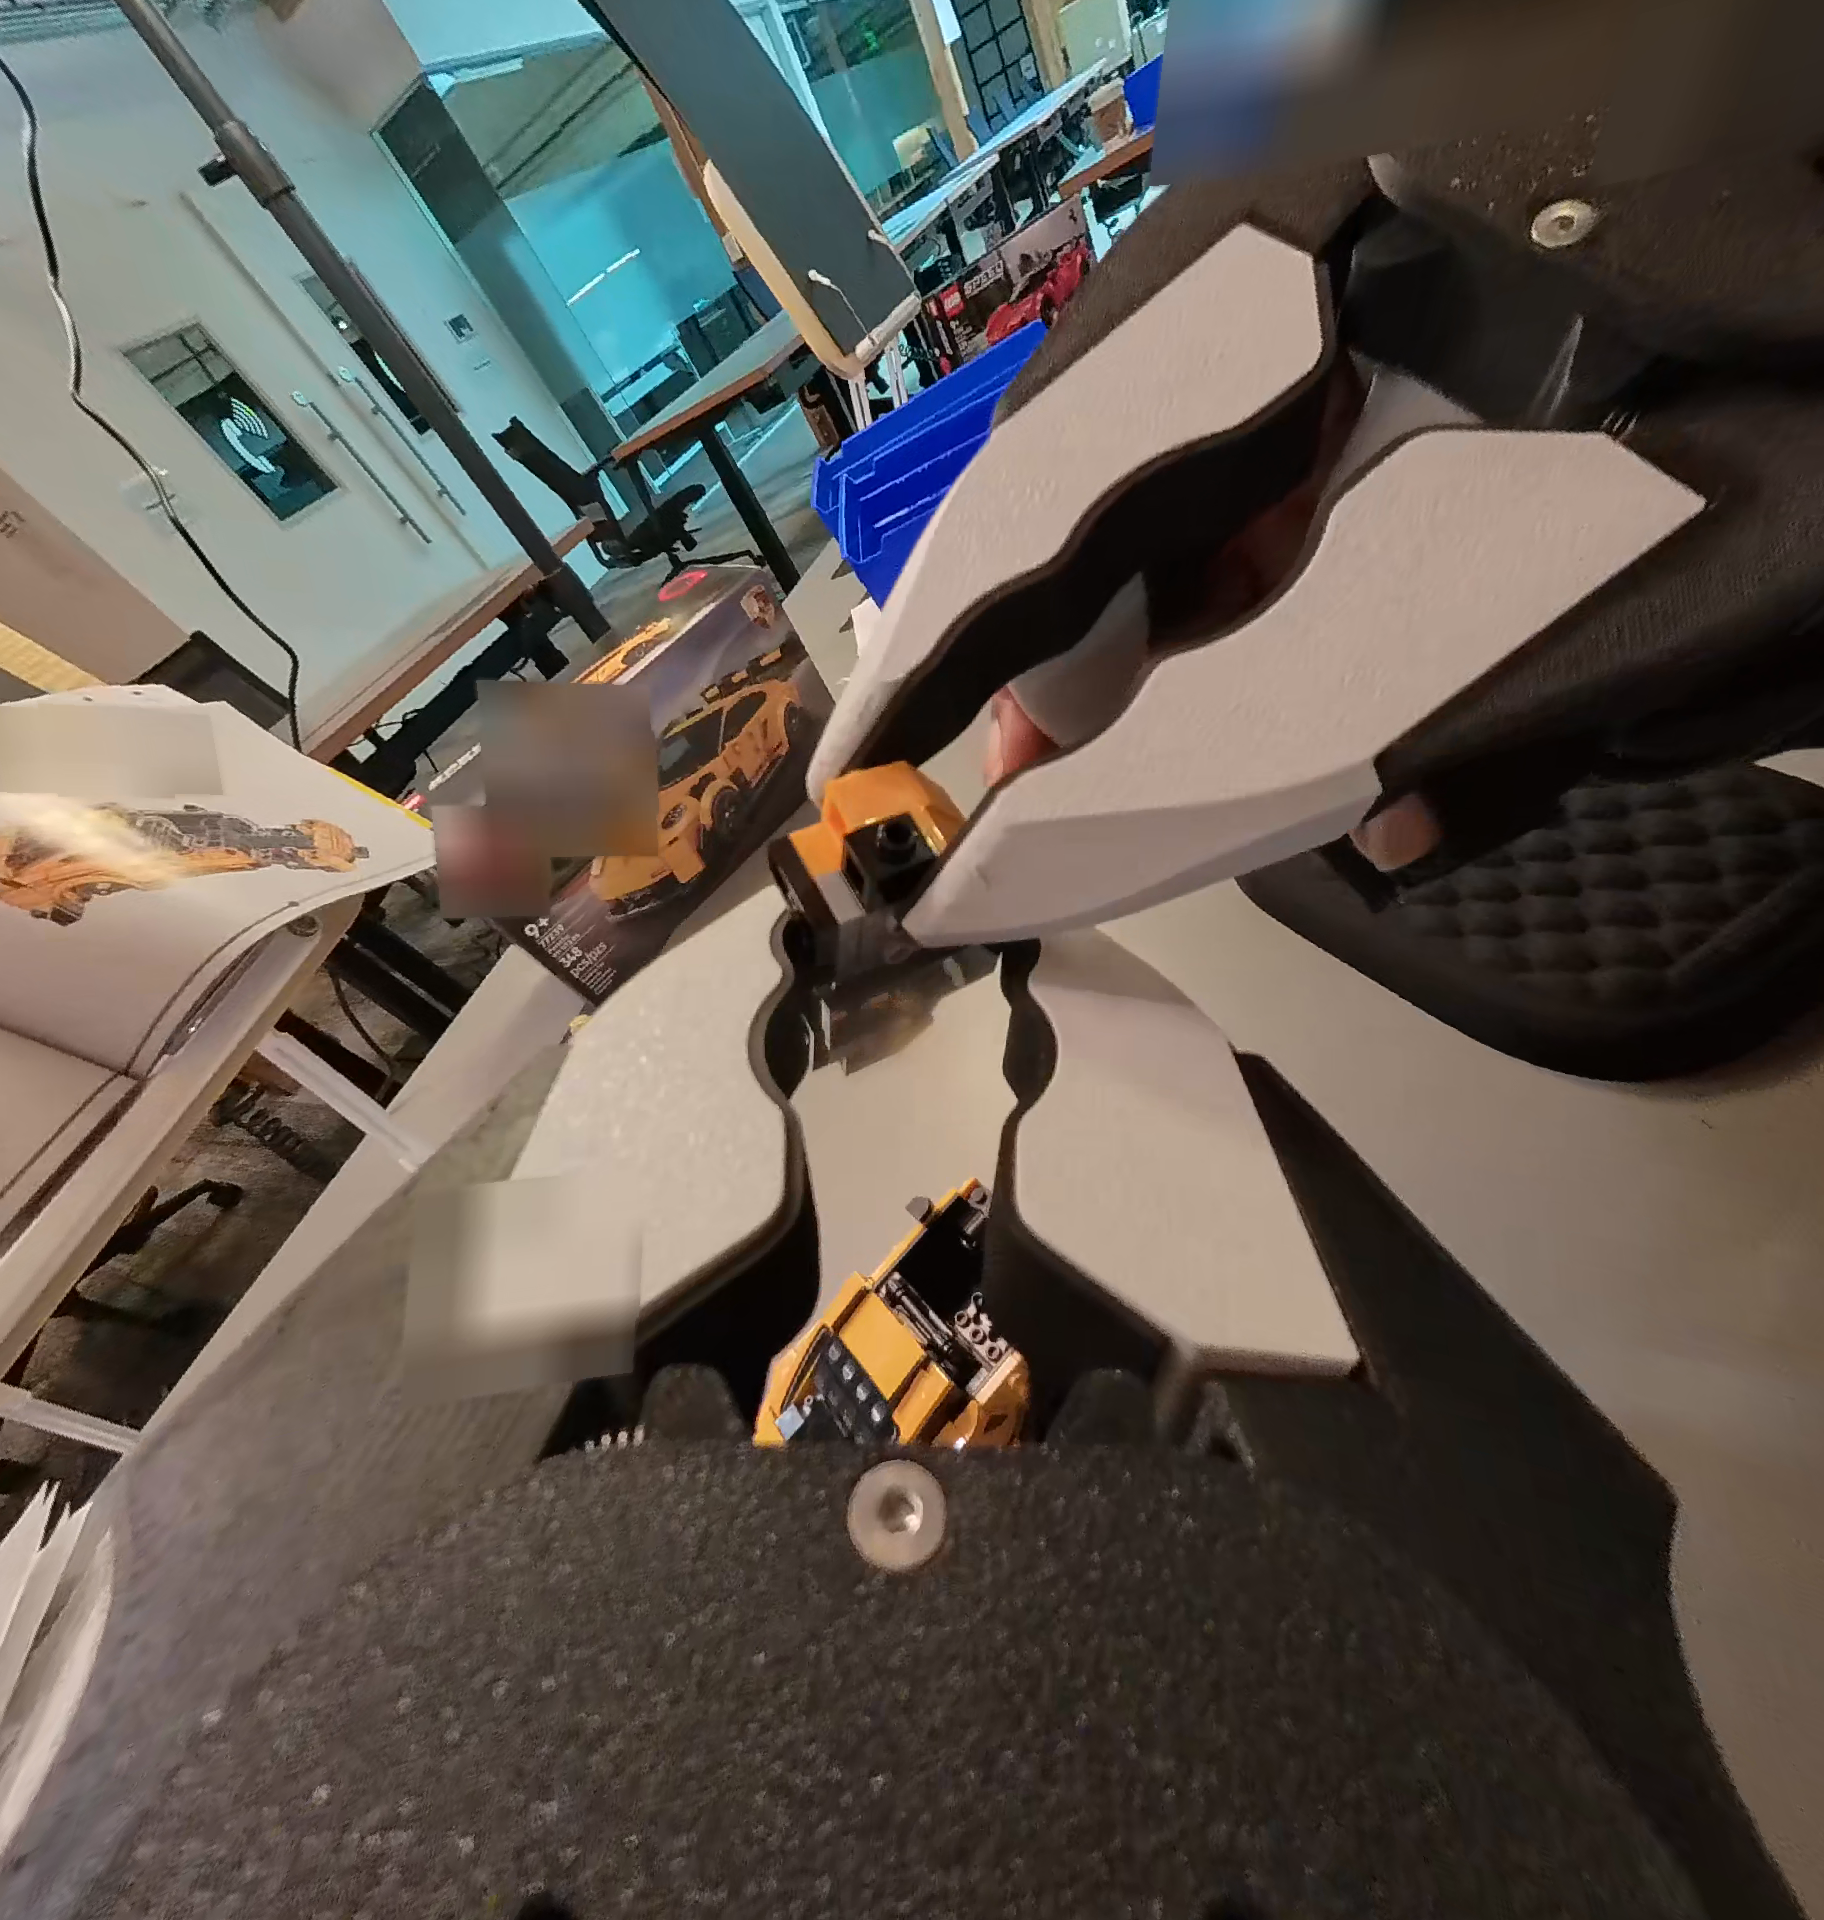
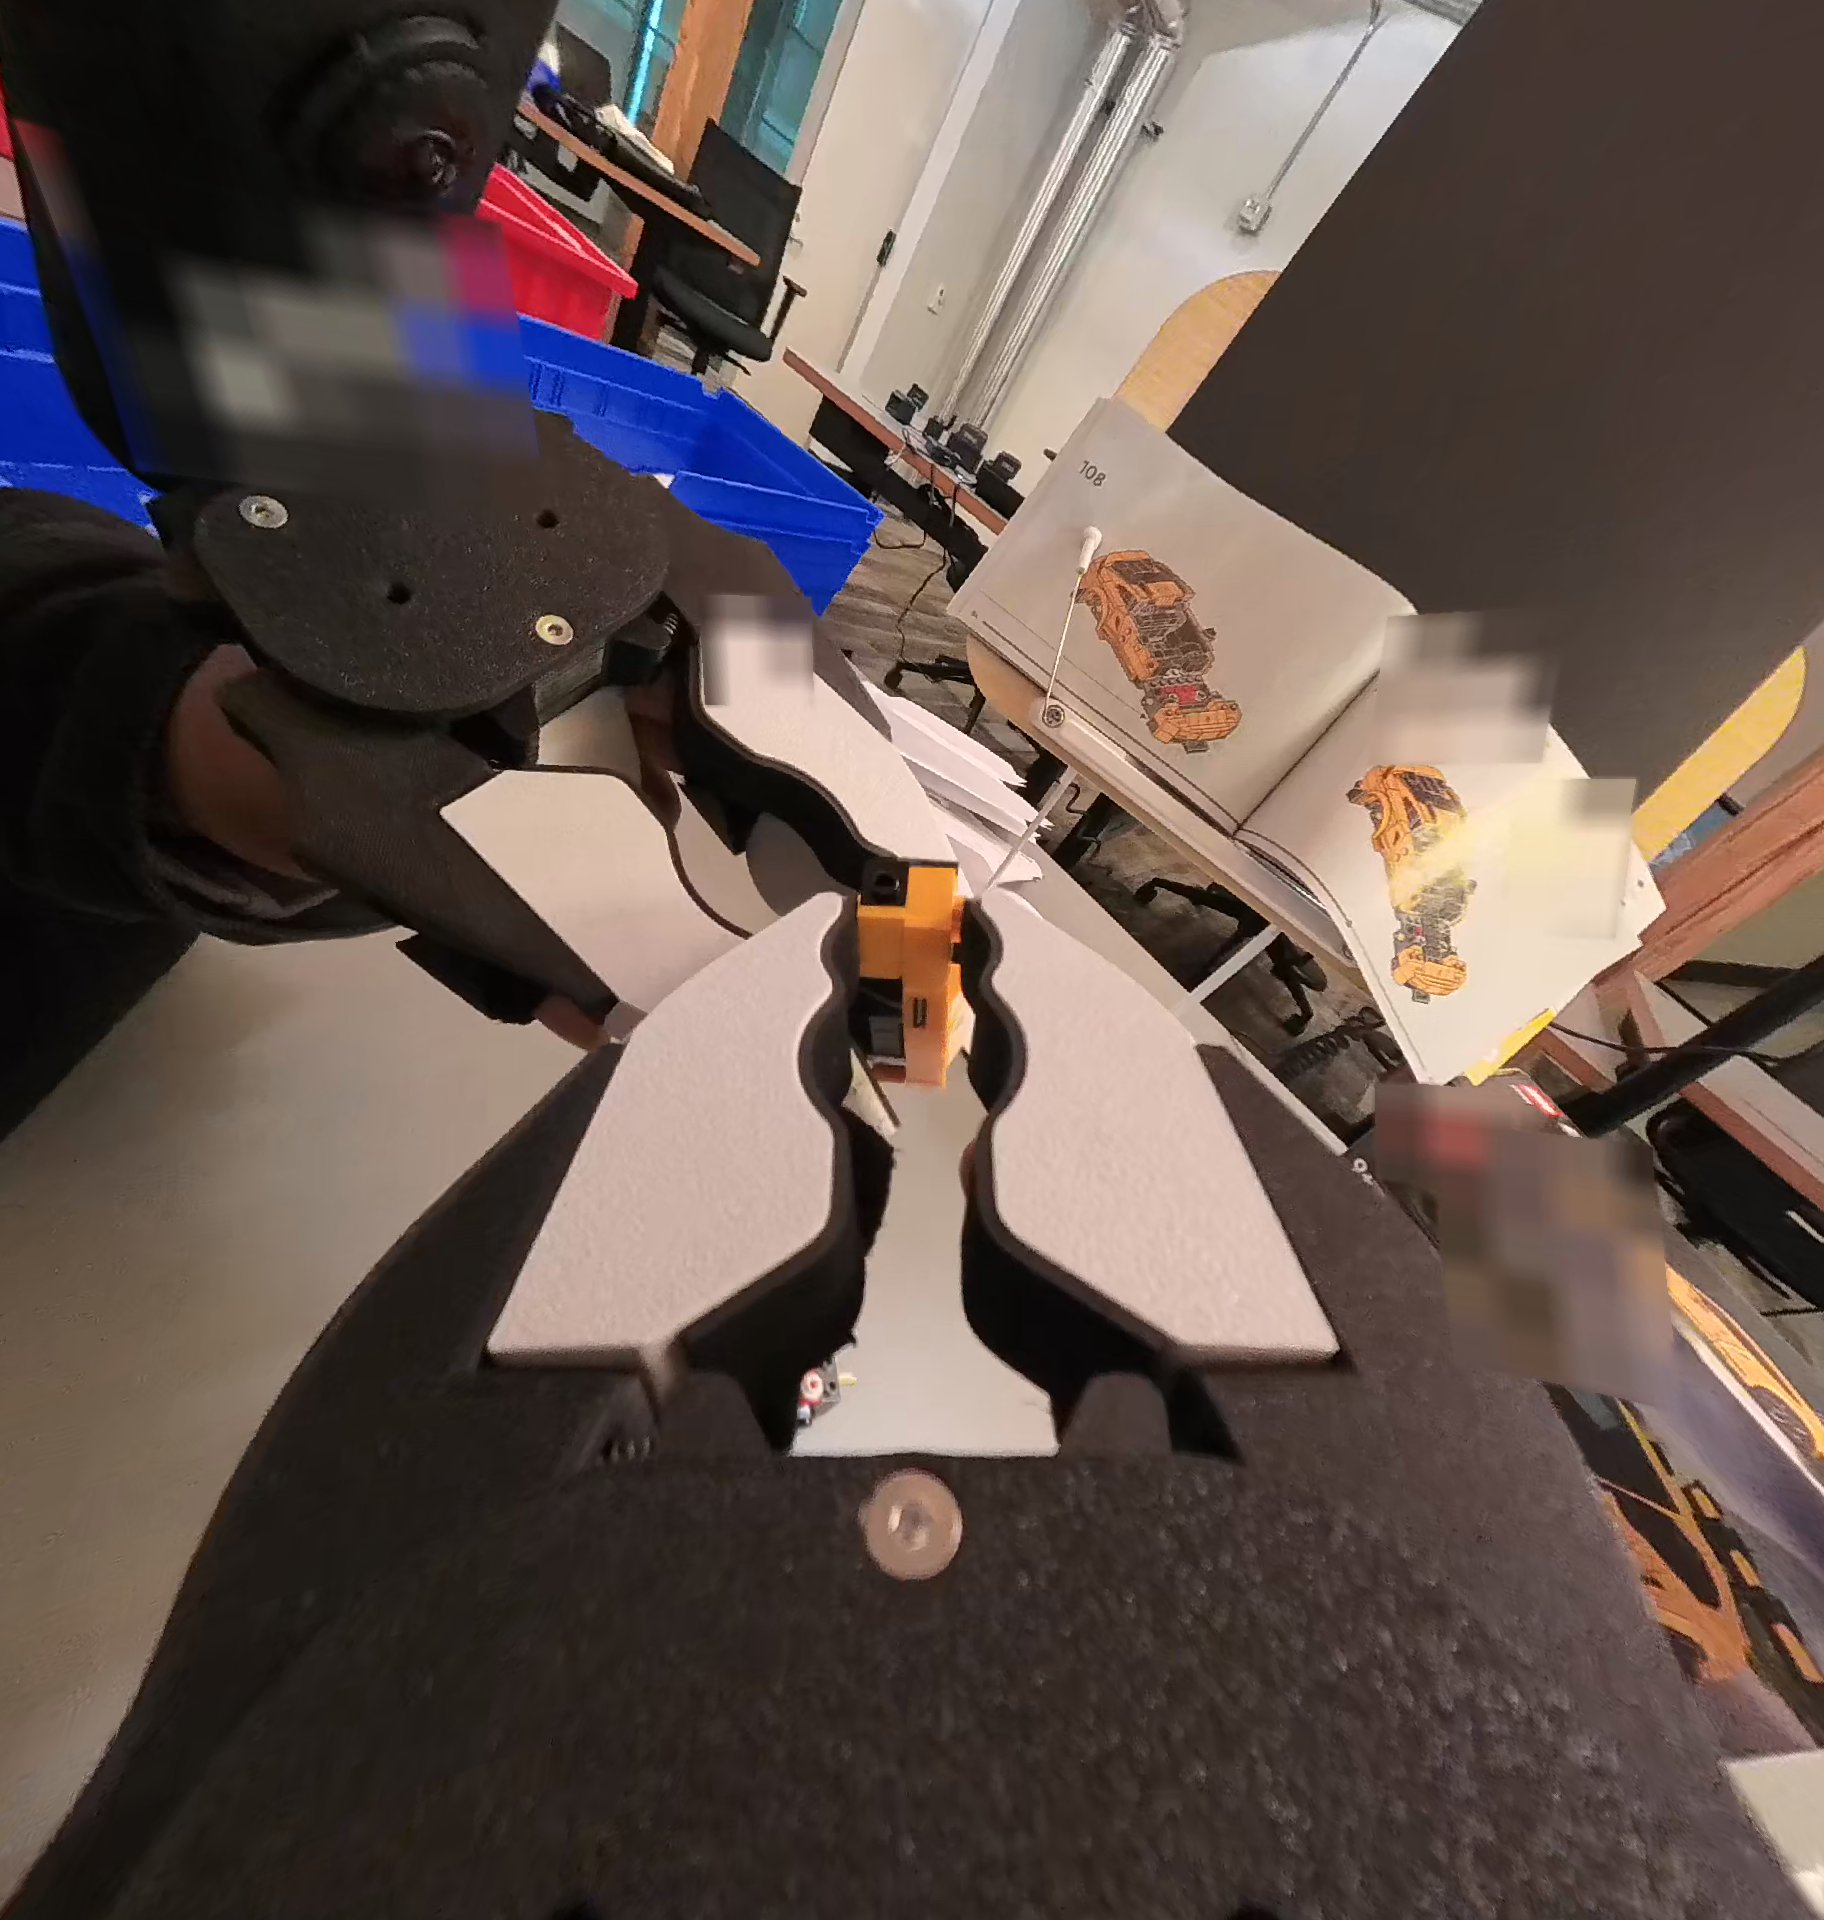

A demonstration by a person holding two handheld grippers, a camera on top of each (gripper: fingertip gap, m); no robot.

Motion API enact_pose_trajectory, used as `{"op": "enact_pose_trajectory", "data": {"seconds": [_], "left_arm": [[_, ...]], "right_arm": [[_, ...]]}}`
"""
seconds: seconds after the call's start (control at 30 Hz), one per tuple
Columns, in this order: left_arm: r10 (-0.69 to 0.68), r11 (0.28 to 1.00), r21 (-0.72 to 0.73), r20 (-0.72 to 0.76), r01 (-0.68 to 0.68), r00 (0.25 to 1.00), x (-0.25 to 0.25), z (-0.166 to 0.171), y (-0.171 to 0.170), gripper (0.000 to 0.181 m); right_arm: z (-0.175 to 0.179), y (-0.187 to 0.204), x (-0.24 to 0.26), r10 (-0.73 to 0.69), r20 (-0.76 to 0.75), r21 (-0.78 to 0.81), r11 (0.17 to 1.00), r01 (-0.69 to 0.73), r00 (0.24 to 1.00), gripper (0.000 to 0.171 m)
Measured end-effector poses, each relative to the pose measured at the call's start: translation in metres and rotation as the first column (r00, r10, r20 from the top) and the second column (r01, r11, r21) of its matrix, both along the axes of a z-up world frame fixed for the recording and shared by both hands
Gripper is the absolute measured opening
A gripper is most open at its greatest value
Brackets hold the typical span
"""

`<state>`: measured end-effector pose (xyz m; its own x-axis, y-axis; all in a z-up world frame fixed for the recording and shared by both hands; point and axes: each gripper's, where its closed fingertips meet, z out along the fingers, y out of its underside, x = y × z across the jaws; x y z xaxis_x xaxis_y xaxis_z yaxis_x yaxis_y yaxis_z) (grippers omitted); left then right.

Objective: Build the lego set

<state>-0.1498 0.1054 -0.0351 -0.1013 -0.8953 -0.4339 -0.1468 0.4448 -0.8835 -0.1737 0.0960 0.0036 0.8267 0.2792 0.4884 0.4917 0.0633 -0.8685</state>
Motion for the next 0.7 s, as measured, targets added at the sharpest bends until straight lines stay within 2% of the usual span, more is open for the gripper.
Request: {"op": "enact_pose_trajectory", "data": {"seconds": [0.23, 0.3, 0.4, 0.53, 0.7], "left_arm": [[-0.009, 0.998, -0.067, 0.013, 0.010, 1.000, 0.0027, -0.0012, 0.0025, 0.035], [0.003, 0.998, -0.070, 0.021, -0.001, 1.000, 0.0024, 0.0002, 0.0051, 0.035], [0.006, 0.999, -0.052, 0.018, -0.005, 1.000, 0.0028, -0.0002, 0.0054, 0.035], [0.019, 1.000, 0.016, 0.011, -0.019, 1.000, 0.0045, -0.0021, 0.0018, 0.035], [0.037, 0.997, 0.061, 0.028, -0.038, 0.999, 0.0039, 0.0013, 0.0015, 0.035]], "right_arm": [[-0.0014, 0.0041, 0.0001, -0.005, -0.055, -0.022, 1.000, 0.004, 0.998, 0.019], [0.0029, 0.0025, -0.0014, 0.008, -0.060, -0.002, 1.000, -0.008, 0.998, 0.029], [0.0038, 0.0036, -0.0029, 0.010, -0.046, 0.005, 1.000, -0.010, 0.999, 0.030], [0.0024, 0.0054, -0.0068, 0.022, -0.024, 0.018, 1.000, -0.021, 0.999, 0.017], [0.0043, 0.0041, -0.0088, 0.021, -0.026, 0.055, 0.998, -0.019, 0.999, 0.016]]}}
